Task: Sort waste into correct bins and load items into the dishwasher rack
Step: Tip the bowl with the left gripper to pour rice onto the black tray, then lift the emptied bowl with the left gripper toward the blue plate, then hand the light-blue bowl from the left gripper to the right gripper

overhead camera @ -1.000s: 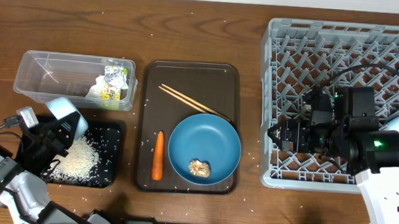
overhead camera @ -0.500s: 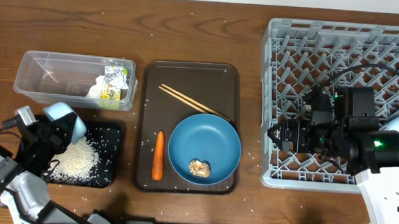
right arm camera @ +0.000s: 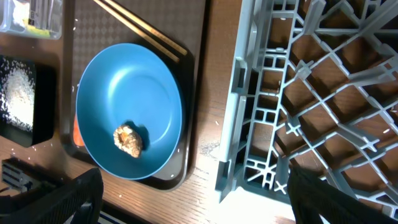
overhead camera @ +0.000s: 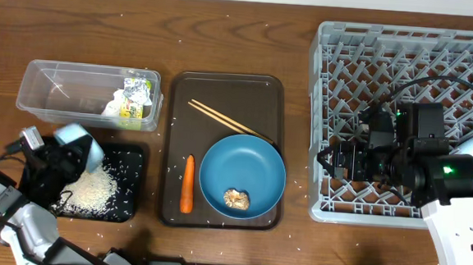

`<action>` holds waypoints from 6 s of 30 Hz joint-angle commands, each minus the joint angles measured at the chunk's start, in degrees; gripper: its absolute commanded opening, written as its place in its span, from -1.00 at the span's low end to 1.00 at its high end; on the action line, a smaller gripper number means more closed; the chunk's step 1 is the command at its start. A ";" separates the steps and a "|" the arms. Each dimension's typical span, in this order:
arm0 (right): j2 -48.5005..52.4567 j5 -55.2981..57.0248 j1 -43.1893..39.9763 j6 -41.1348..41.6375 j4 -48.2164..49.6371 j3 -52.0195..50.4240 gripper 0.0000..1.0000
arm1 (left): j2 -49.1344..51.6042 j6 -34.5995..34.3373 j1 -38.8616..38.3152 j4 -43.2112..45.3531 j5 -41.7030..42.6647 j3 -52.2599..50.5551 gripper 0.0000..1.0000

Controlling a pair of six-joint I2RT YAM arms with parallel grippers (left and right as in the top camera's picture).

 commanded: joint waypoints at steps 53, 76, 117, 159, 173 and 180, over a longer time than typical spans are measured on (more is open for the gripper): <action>-0.04 -0.04 0.90 0.63 0.63 0.70 0.74 | -0.28 -9.05 -0.24 16.98 14.10 -1.18 -0.88; -0.07 -0.04 0.90 0.63 3.67 0.72 0.69 | -3.80 -53.09 -40.61 74.55 7.85 -0.61 -0.88; -0.04 -0.48 0.90 5.84 4.44 0.72 0.72 | -3.82 -16.52 -69.92 15.54 -40.24 10.93 -0.88; 0.52 -35.91 6.49 3.89 20.17 0.72 0.77 | -13.03 40.02 -109.26 -23.87 -61.37 24.68 -0.88; 5.33 -32.20 11.93 3.85 20.13 0.70 0.26 | -13.42 40.00 -109.37 -20.92 -59.47 24.70 -0.88; 5.18 -32.22 12.04 3.87 20.33 0.72 0.01 | -13.42 40.02 -109.37 -20.59 -59.58 24.70 -0.88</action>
